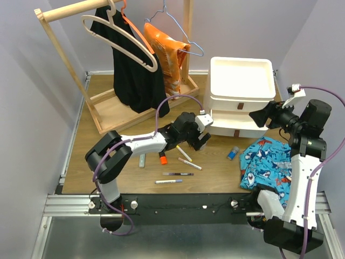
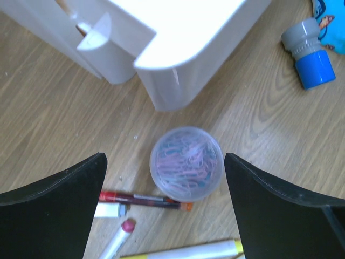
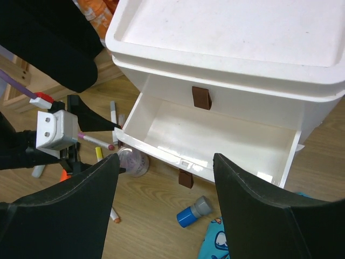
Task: Sort the stationery into containers
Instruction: Pick up the stationery from the center of the board.
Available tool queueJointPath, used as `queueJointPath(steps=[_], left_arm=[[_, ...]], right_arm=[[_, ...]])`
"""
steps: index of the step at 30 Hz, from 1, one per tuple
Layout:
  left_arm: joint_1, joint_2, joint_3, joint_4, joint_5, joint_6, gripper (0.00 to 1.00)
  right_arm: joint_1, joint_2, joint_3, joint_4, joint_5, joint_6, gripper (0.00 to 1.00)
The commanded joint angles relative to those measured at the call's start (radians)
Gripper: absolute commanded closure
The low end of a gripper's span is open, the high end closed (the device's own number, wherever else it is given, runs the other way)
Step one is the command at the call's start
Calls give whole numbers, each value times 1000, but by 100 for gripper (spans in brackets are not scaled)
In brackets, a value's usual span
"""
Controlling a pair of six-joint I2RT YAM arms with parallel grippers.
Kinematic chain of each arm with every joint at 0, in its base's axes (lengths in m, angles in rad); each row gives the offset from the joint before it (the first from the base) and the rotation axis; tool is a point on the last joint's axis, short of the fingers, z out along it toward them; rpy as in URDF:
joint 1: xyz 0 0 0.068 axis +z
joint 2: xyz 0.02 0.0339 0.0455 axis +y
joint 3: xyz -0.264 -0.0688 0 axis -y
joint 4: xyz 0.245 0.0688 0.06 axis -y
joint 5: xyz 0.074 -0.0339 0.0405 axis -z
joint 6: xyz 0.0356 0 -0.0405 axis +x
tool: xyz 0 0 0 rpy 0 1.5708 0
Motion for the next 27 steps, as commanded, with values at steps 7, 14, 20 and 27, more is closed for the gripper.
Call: queueJointPath(steps=[7, 14, 20, 27], left_arm=[[-14, 62, 60, -6, 43, -7, 1], [-34, 81, 61, -23, -19, 1, 1], [-37, 114, 89, -43, -81, -19, 1], [-37, 108, 83, -49, -53, -19, 23]], right_arm=[[4, -18, 9, -9, 52, -37, 22], [4, -20, -3, 0, 55, -37, 22], [5, -18, 0, -5, 52, -48, 21], [4, -20, -6, -6, 49, -47, 22]])
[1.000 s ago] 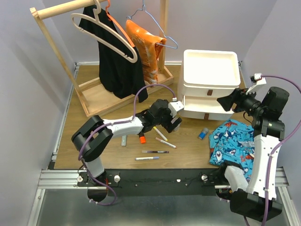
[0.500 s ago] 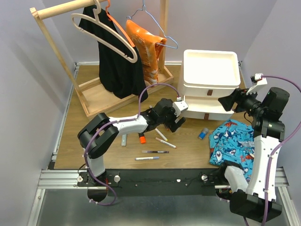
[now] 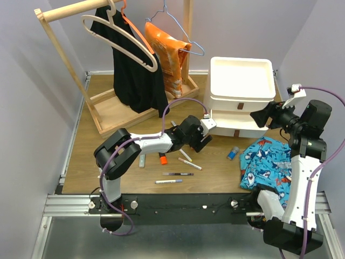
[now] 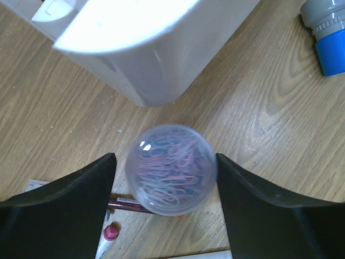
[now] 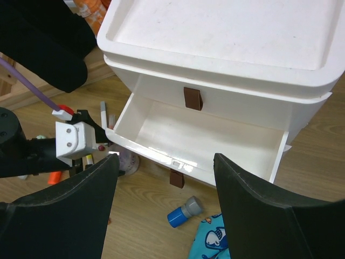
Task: Sort the stationery into containers
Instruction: Pick up the stationery from the center of the board, then place the stationery in the drawer.
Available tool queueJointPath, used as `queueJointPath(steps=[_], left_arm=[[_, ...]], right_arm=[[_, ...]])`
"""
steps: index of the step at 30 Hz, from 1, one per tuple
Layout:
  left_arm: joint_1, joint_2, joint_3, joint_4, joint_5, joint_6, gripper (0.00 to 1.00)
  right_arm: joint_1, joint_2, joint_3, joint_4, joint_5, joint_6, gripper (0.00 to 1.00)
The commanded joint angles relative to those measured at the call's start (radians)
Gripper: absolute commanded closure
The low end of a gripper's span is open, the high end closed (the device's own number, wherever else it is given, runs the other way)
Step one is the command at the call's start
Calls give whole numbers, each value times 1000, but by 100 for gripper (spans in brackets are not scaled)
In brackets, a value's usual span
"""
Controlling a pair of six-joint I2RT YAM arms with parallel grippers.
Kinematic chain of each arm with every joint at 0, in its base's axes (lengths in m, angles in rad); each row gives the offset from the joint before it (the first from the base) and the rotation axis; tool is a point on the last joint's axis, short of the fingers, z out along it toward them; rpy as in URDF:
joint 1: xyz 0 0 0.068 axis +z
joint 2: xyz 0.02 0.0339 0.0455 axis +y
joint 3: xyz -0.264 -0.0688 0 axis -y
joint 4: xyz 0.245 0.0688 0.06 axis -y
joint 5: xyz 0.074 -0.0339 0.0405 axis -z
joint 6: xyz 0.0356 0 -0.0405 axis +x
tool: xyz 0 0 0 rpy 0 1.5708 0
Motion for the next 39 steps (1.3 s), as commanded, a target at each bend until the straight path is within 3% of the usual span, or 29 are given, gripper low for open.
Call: queueJointPath(steps=[1, 2, 6, 14, 20, 31, 39], left_arm=[[-5, -3, 14, -9, 10, -7, 27], [-6, -1, 15, -12, 15, -7, 33], [-5, -26, 9, -47, 30, -15, 42], [15, -334, -107, -225, 176, 113, 46], [14, -515, -52, -282, 334, 231, 46], [8, -236, 293, -219, 343, 239, 46], [8, -93, 382, -198, 318, 225, 46]], right_arm=[[4, -11, -9, -5, 14, -13, 22], [5, -11, -11, -5, 14, -13, 22], [4, -11, -12, -4, 11, -13, 22], [4, -13, -20, 4, 11, -23, 22], [5, -6, -47, 41, 16, -15, 22], [5, -12, -58, 62, 53, 2, 22], [4, -36, -71, 42, 73, 5, 22]])
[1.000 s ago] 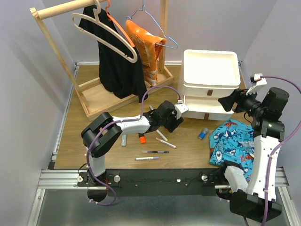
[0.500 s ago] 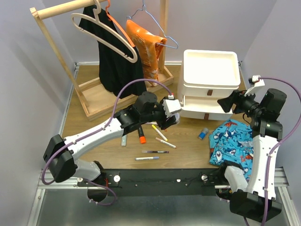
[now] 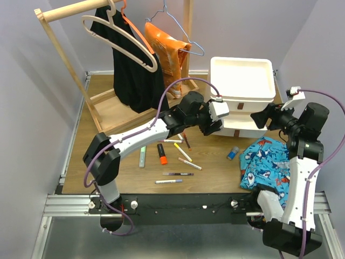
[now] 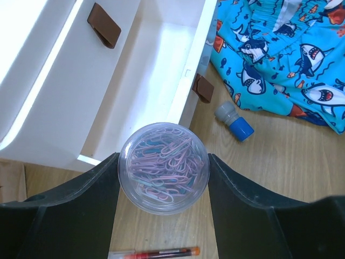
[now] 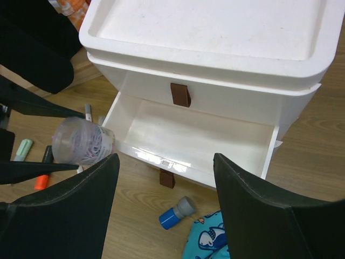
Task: Sort the stationery into containers
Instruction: Place the stationery in the drawer.
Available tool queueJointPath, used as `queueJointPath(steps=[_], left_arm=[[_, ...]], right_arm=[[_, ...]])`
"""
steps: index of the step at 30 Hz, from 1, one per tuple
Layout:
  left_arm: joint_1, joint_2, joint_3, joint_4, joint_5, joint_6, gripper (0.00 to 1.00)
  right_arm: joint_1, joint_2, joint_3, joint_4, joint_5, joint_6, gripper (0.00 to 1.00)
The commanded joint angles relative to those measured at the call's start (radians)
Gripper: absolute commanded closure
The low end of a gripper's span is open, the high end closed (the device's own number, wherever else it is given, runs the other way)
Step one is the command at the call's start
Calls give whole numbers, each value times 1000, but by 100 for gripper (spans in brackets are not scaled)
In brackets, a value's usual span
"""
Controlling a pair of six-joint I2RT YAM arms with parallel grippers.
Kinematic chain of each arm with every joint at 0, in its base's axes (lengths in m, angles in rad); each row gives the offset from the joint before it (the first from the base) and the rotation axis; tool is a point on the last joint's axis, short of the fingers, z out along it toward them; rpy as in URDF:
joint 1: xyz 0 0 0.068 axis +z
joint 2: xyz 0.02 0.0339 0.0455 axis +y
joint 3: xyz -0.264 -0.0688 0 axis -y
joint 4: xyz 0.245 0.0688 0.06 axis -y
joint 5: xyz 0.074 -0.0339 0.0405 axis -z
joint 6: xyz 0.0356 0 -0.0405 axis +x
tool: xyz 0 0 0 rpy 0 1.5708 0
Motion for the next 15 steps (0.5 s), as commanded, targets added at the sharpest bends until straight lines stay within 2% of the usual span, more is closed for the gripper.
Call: queueJointPath(steps=[1, 15], left_arm=[[-4, 57, 65, 37, -6, -14, 46], [-3, 137, 182, 60, -58, -66, 47]], right_arm=[[4, -23, -12, -11, 37, 3, 22], [4, -13, -26, -10, 40, -14, 22]])
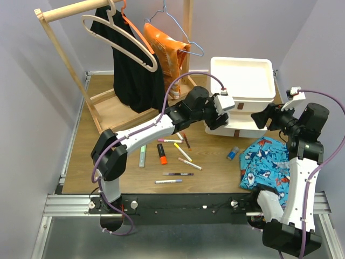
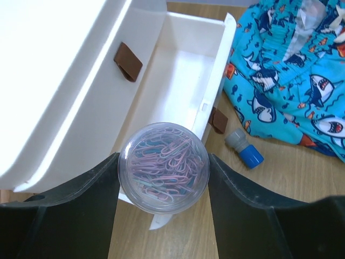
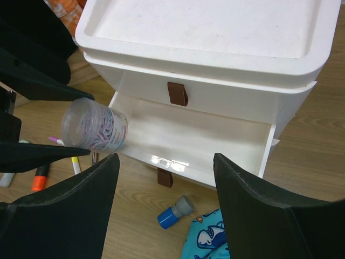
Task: Sort the stationery into containers
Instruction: Place the stationery in the drawer.
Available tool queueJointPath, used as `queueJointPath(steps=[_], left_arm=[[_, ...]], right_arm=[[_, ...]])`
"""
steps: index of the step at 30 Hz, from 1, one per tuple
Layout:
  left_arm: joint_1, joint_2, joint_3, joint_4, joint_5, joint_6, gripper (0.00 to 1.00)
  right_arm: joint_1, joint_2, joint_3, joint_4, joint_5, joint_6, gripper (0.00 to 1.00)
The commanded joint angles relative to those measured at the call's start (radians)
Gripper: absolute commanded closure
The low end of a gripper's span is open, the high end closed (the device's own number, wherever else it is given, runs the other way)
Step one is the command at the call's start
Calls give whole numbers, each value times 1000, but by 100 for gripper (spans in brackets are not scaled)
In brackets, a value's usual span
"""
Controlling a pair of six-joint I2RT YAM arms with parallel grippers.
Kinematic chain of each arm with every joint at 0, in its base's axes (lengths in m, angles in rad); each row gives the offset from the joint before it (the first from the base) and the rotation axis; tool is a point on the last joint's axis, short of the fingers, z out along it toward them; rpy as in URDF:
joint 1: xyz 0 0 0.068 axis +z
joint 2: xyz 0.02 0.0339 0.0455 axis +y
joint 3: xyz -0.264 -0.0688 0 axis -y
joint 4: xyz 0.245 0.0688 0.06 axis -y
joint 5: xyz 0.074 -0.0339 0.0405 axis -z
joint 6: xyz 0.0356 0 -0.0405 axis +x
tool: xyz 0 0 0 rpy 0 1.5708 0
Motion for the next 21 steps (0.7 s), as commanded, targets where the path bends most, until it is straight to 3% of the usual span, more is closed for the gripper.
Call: queueJointPath(steps=[1, 13, 21], left_arm=[[-3, 38, 62, 45, -50, -24, 47], [-1, 130, 103, -3, -123, 2, 45], [-3, 122, 117, -18, -175, -36, 19]], right_arm=[[4, 0, -28, 1, 20, -11, 22], [4, -2, -31, -18, 22, -14, 22], [4, -2, -39, -27, 19, -23, 22]])
